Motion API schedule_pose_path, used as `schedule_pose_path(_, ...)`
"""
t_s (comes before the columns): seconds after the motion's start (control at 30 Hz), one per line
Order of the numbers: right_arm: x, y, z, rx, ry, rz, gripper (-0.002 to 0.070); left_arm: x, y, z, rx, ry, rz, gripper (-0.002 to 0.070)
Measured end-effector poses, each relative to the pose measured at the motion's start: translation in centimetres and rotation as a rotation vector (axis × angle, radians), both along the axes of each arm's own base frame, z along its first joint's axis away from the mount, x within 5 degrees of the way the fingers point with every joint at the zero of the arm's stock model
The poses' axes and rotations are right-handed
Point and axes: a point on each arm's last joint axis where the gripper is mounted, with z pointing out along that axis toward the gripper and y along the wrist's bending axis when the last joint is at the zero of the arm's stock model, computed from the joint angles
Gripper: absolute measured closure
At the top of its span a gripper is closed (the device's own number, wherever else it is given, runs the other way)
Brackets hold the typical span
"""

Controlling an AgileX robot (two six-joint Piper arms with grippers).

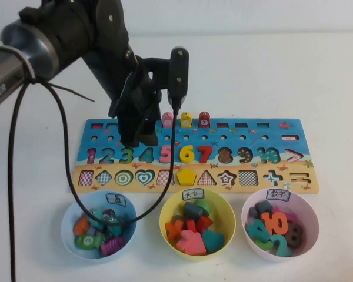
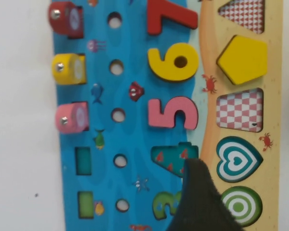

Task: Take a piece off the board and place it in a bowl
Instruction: Pick up the "number 5"

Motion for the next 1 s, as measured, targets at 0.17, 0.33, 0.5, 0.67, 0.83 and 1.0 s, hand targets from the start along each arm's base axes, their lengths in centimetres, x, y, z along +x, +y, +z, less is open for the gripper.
schedule_pose_path(0.17,0.0,0.0,0.0,0.0,0.0,0.0,0.0694,0.7,-0.5,-2.6,0.066,0.036,-0.03,0.0297)
schedule_pose_path(0.33,0.0,0.0,0.0,0.0,0.0,0.0,0.0694,1.3,-1.6,-4.2,0.032,0.037,-0.029,0.0286)
schedule_pose_path(0.5,0.0,0.0,0.0,0.0,0.0,0.0,0.0694,1.6,-2.1,-5.1,-0.003,0.064,0.024,0.0157)
schedule_pose_path(0.67,0.0,0.0,0.0,0.004,0.0,0.0,0.0694,2.0,-2.3,-6.6,0.005,0.095,0.056,0.0073)
schedule_pose_path(0.83,0.0,0.0,0.0,0.004,0.0,0.0,0.0694,2.2,-2.4,-7.1,0.005,0.095,0.058,0.0063)
schedule_pose_path(1.0,0.0,0.0,0.0,0.004,0.0,0.0,0.0694,2.5,-2.4,-7.2,-0.001,0.066,0.061,0.0063)
